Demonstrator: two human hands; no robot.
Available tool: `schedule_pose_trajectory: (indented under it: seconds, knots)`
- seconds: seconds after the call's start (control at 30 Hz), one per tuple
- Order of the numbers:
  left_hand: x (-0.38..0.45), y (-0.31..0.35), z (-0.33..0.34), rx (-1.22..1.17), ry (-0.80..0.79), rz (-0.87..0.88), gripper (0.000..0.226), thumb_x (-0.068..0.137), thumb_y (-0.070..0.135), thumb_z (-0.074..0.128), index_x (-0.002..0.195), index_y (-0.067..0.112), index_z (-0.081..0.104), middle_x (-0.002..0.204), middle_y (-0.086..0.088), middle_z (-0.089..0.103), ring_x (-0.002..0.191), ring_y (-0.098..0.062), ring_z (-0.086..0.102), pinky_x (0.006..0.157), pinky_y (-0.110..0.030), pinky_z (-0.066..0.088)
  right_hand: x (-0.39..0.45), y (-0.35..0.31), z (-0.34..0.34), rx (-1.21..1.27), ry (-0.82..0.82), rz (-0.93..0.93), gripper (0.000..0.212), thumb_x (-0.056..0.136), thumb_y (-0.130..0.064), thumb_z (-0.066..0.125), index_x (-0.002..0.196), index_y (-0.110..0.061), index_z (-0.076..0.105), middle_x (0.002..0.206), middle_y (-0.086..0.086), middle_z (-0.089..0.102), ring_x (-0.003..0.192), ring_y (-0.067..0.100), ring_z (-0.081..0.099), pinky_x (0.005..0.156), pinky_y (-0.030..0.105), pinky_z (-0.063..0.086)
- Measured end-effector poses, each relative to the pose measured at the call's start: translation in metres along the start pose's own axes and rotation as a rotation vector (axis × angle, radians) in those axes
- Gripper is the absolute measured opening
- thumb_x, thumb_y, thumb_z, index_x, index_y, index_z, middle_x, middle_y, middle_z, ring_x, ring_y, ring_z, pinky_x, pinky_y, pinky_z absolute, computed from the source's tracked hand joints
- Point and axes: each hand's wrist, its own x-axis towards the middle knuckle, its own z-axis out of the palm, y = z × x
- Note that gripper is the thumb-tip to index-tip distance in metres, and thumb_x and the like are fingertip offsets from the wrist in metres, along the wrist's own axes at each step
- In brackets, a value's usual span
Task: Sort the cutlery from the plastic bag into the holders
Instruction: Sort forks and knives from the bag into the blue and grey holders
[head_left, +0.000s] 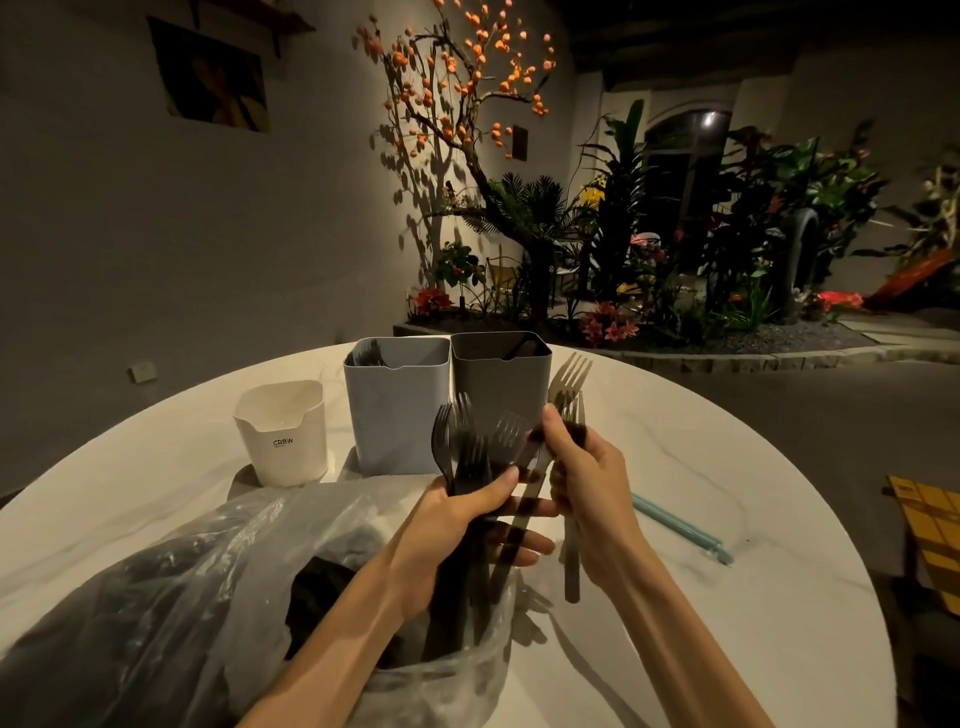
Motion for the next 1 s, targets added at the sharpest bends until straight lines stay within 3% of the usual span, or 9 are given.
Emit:
schedule_pose_trajectory:
  seconds: [0.1,0.2,0.33,0.5,0.6,0.7,0.83,0.93,1.0]
  knots:
    - [0.001,-0.001,0.000,-0.010,-0.012,-0.048,0.037,0.099,0.039,0.057,0.117,0.010,0.071,0.107,-0.011,0.077,0.097,-0.030,0.075,0.087,-0.041,0.058,0.001,0.004,0.001,-0.004,-0.033,0.083,0.034,0.102,-0.041,0.052,0.105,-0.012,0.068,0.093,0.005,0.076,0.086,0.020,0.074,0.074,0.033,0.060]
    - [0.000,-0.001,0.001,-0.021,-0.010,-0.066,0.032,0.100,0.032,0.057,0.118,0.008,0.070,0.104,-0.013,0.077,0.096,-0.029,0.075,0.078,-0.035,0.061,-0.001,0.006,0.002,-0.056,-0.053,0.128,0.031,0.104,-0.042,0.046,0.112,-0.018,0.063,0.103,0.004,0.074,0.094,0.019,0.071,0.072,0.029,0.055]
    - [-0.001,-0.002,0.000,-0.040,-0.060,-0.058,0.029,0.100,0.028,0.059,0.123,0.011,0.064,0.108,-0.015,0.076,0.099,-0.033,0.074,0.086,-0.042,0.061,-0.003,0.004,0.004,-0.078,-0.197,0.168,0.031,0.103,-0.044,0.049,0.111,-0.019,0.066,0.096,-0.002,0.077,0.093,0.016,0.074,0.080,0.035,0.059]
    - [0.000,0.002,-0.001,-0.091,-0.028,-0.029,0.029,0.098,0.030,0.061,0.120,0.013,0.069,0.112,-0.009,0.076,0.105,-0.026,0.073,0.095,-0.041,0.057,-0.001,-0.002,0.001,0.004,-0.028,0.004,0.031,0.107,-0.033,0.044,0.113,-0.008,0.062,0.093,0.003,0.079,0.090,0.021,0.076,0.090,0.052,0.058]
    - [0.000,0.007,0.003,-0.052,0.010,-0.003,0.025,0.098,0.032,0.061,0.118,0.019,0.071,0.108,-0.003,0.078,0.100,-0.020,0.075,0.080,-0.032,0.060,-0.002,-0.008,0.004,0.059,0.001,-0.028,0.032,0.108,-0.029,0.041,0.118,-0.004,0.058,0.094,0.005,0.079,0.089,0.021,0.077,0.093,0.054,0.056]
    - [-0.001,0.010,0.003,-0.081,0.018,0.013,0.030,0.099,0.034,0.059,0.118,0.014,0.070,0.108,-0.008,0.077,0.098,-0.027,0.075,0.083,-0.039,0.060,-0.003,-0.007,0.008,0.080,0.021,-0.062,0.030,0.108,-0.027,0.041,0.118,-0.004,0.058,0.096,0.006,0.079,0.092,0.022,0.076,0.097,0.055,0.054]
    - [-0.003,0.009,0.003,-0.002,0.118,0.008,0.031,0.095,0.044,0.062,0.109,0.017,0.067,0.084,-0.010,0.078,0.073,-0.028,0.076,0.065,-0.033,0.060,-0.001,-0.002,0.008,0.071,-0.004,-0.074,0.028,0.107,-0.029,0.044,0.114,-0.007,0.060,0.099,0.006,0.078,0.097,0.025,0.075,0.101,0.054,0.051]
    - [-0.001,0.004,-0.001,0.031,0.183,0.003,0.039,0.093,0.048,0.063,0.093,0.010,0.067,0.061,-0.006,0.066,0.047,-0.016,0.060,0.047,-0.024,0.049,-0.002,-0.002,0.006,0.062,-0.152,-0.028,0.024,0.106,-0.025,0.047,0.118,-0.011,0.063,0.104,0.004,0.078,0.100,0.020,0.074,0.099,0.048,0.055]
    - [0.000,0.001,-0.003,-0.004,0.141,0.007,0.045,0.094,0.049,0.062,0.088,0.004,0.066,0.060,-0.006,0.062,0.040,-0.013,0.051,0.039,-0.020,0.040,-0.004,-0.002,0.004,0.071,-0.230,-0.011,0.023,0.104,-0.022,0.052,0.121,-0.012,0.064,0.109,0.006,0.076,0.105,0.021,0.073,0.099,0.047,0.055]
